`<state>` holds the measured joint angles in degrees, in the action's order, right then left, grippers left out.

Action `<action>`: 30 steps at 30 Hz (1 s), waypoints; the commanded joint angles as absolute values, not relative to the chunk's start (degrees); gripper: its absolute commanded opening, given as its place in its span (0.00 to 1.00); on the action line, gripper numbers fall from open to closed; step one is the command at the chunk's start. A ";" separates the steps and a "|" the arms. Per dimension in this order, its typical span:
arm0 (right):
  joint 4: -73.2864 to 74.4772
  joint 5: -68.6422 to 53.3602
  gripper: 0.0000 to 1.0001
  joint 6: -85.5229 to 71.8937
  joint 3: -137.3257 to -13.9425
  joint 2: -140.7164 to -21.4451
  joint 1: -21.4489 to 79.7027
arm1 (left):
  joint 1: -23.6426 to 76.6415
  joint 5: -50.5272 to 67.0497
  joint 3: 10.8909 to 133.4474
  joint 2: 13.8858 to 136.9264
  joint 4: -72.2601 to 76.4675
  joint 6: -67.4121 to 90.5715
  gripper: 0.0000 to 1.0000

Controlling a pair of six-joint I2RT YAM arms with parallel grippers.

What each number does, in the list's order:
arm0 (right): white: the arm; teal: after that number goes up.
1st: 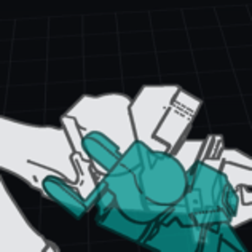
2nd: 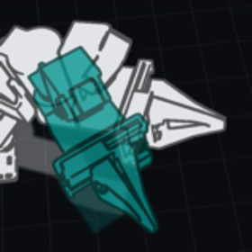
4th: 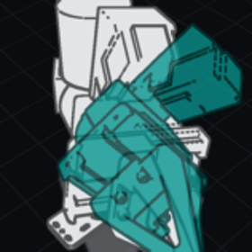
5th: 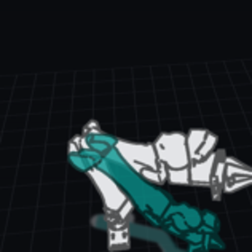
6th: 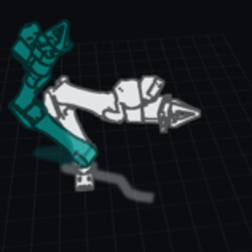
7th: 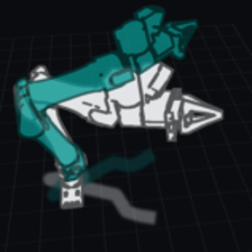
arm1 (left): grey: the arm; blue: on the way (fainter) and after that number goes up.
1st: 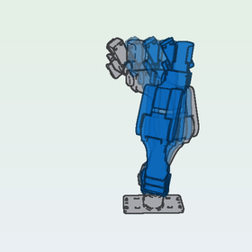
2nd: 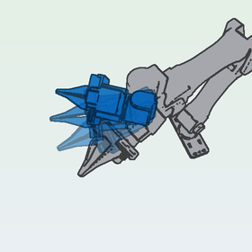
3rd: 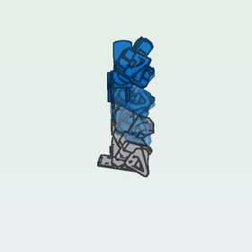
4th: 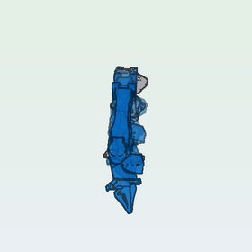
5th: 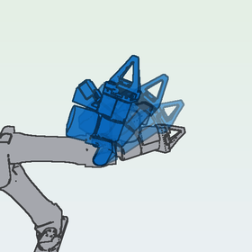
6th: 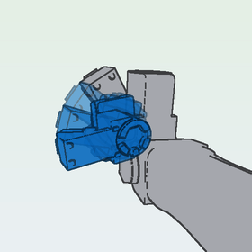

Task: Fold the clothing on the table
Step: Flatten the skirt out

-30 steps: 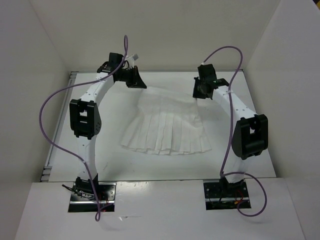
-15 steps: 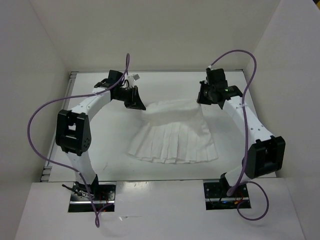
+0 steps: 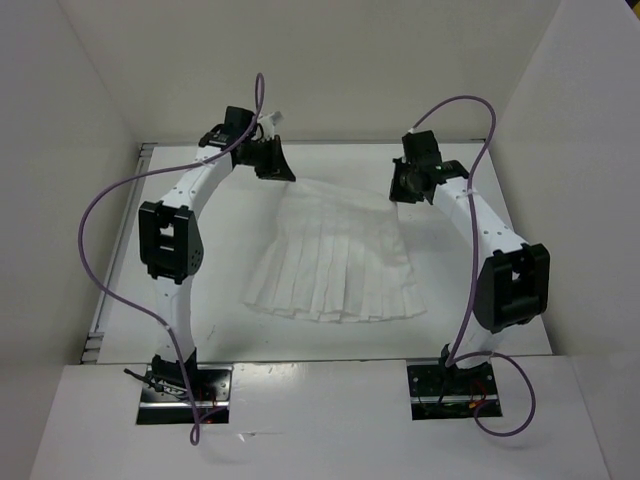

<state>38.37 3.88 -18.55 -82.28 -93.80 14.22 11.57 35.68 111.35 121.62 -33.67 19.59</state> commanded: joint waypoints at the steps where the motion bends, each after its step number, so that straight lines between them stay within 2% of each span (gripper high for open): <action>1: 34.72 7.12 0.00 -17.93 -87.80 -93.16 13.80 | 9.76 31.90 121.54 123.57 -38.40 17.67 0.02; 2: 34.72 7.12 0.00 -17.32 -88.32 -93.16 13.80 | 9.76 32.51 121.55 123.57 -38.41 17.67 0.02; 10: 39.98 3.87 0.00 -17.31 -82.18 -87.37 13.80 | 10.46 32.52 98.99 109.09 -34.28 16.61 0.02; 19: 55.45 -2.37 0.00 -22.49 -77.26 -85.17 13.80 | 14.41 35.33 77.64 94.84 -37.96 16.61 0.02; 25: 64.06 -5.27 0.00 -25.22 -73.48 -84.64 15.47 | 19.23 32.26 74.62 91.59 -44.91 15.82 0.03; 30: 64.61 0.08 0.00 -25.75 -74.17 -84.45 16.17 | 20.39 28.23 75.04 92.72 -42.20 18.36 0.03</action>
